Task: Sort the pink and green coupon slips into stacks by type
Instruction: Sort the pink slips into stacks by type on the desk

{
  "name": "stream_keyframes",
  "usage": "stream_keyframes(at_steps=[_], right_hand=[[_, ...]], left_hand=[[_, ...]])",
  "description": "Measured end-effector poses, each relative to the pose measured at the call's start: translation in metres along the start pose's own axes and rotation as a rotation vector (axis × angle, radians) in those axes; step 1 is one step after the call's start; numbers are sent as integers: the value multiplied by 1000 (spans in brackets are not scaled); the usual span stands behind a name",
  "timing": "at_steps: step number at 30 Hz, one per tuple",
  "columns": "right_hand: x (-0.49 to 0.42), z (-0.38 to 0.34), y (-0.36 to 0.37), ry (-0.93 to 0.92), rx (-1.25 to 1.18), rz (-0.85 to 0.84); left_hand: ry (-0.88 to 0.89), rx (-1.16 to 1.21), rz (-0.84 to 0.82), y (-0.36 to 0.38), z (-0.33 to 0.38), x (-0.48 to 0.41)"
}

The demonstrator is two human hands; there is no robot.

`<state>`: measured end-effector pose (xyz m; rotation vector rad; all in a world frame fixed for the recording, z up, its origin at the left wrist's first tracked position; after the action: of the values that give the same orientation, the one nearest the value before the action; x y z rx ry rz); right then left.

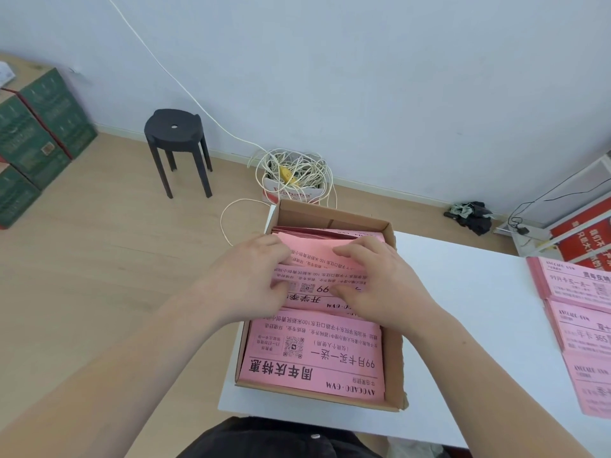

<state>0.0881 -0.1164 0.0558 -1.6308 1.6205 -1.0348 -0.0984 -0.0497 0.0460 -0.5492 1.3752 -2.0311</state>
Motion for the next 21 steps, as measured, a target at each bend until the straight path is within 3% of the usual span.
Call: stream_keyframes(at_steps=[6, 9, 12, 15, 21], right_hand=[[2, -2, -2, 14, -52, 15], [9, 0, 5, 33, -127, -92], [18, -3, 8, 41, -176, -219], [22, -2, 9, 72, -165, -258], [10, -10, -3, -6, 77, -30]], left_hand=[[42, -18, 148, -10, 6, 15], [-5, 149, 215, -16, 4, 31], [-63, 264, 189, -13, 3, 49], [49, 238, 121, -6, 7, 54], [110, 83, 190, -9, 12, 36]])
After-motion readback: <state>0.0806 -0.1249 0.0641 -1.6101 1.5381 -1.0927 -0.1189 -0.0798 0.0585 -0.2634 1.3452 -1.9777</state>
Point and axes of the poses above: each hand's wrist, its own x-axis away from the middle knuckle, its own y-axis out of the palm, z = x × y, the point moved 7 cm from there along -x, towards the middle knuckle, and after that the axes turned 8 degrees about -x, right-handed, at the moved point
